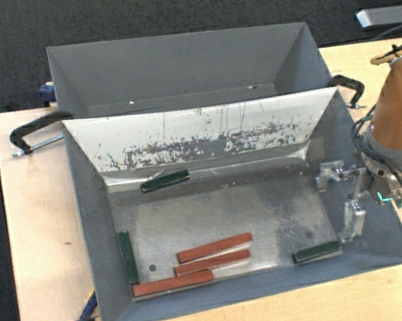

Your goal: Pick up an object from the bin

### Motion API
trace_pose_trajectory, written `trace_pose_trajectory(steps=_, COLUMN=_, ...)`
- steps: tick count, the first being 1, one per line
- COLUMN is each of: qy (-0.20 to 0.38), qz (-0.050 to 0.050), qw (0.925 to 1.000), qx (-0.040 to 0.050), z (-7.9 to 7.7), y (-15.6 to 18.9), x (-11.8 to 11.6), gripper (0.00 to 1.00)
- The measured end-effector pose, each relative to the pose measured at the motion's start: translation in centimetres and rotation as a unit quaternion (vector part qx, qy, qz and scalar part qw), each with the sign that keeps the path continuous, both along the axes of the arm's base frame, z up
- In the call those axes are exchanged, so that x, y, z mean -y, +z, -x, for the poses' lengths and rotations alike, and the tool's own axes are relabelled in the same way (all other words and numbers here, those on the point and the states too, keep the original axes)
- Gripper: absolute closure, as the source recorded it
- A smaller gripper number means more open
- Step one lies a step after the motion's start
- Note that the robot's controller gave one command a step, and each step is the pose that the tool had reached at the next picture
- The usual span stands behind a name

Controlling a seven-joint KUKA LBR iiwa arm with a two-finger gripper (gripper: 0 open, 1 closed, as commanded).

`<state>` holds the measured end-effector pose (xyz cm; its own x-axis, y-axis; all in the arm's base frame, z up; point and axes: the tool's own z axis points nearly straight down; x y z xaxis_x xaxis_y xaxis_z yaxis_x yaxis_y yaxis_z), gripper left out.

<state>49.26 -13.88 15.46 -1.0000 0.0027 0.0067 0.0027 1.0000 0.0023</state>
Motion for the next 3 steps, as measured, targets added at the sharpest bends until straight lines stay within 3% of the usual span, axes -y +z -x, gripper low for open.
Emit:
trace_pose_trajectory(steps=2, qy=0.020, qz=0.001, qw=0.9998, qx=0.0032, z=-0.2, y=1.3, x=-5.2, gripper=0.00)
trace_pose_trajectory(steps=3, qy=0.130, qz=0.000, qw=0.9915, qx=0.0066, z=-1.0, y=3.0, x=-7.8, gripper=0.00)
